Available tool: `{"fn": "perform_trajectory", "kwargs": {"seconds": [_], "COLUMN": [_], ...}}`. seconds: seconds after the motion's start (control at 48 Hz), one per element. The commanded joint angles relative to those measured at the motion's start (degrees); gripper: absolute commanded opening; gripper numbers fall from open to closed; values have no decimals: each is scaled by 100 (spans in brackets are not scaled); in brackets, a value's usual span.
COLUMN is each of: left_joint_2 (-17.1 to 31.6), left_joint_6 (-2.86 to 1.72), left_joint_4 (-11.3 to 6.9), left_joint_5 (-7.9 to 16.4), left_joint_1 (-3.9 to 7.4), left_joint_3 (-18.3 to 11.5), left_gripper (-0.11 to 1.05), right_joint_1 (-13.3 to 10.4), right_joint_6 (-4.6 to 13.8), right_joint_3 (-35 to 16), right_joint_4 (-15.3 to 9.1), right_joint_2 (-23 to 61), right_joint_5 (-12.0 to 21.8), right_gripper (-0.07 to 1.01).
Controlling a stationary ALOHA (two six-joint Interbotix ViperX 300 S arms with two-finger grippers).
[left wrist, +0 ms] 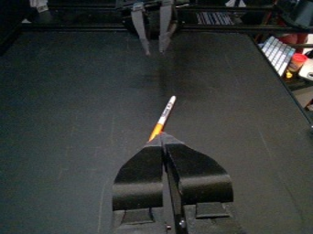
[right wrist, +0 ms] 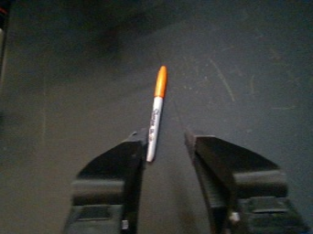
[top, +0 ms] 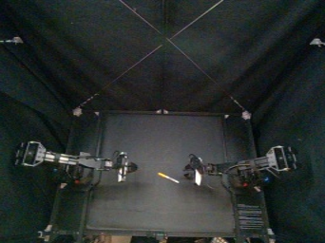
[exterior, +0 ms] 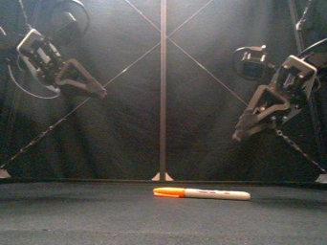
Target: Uncap the pen
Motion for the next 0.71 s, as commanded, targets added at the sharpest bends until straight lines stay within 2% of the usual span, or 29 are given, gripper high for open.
{"fn": "perform_trajectory", "kwargs": {"seconds": [0.021, 0.271, 0.417, 0.562, 0.708], "left_joint_2": [264, 712, 844, 923, 932], "left_joint_6": [9, 9, 9, 9, 9], "left_joint_4": [9, 18, 18, 26, 26], "left_joint_5": [-53, -53, -53, -53, -53], "left_joint_1": [26, 44, 44, 53, 53], "left_joint_3": [-237, -387, -448, -492, -545], "left_gripper": [57, 65, 65, 66, 66], "right_joint_1": [18, 26, 18, 9, 9], "right_joint_6": [35, 26, 35, 44, 62], "right_joint_3": [-439, -1037, -1213, -1292, -1292], "right_joint_4": [-202, -466, -633, -721, -729], "right_joint_2": [422, 1072, 1230, 1327, 1415], "right_joint_5": [193, 896, 1116, 1230, 1318], "right_gripper": [83, 83, 82, 75, 63]}}
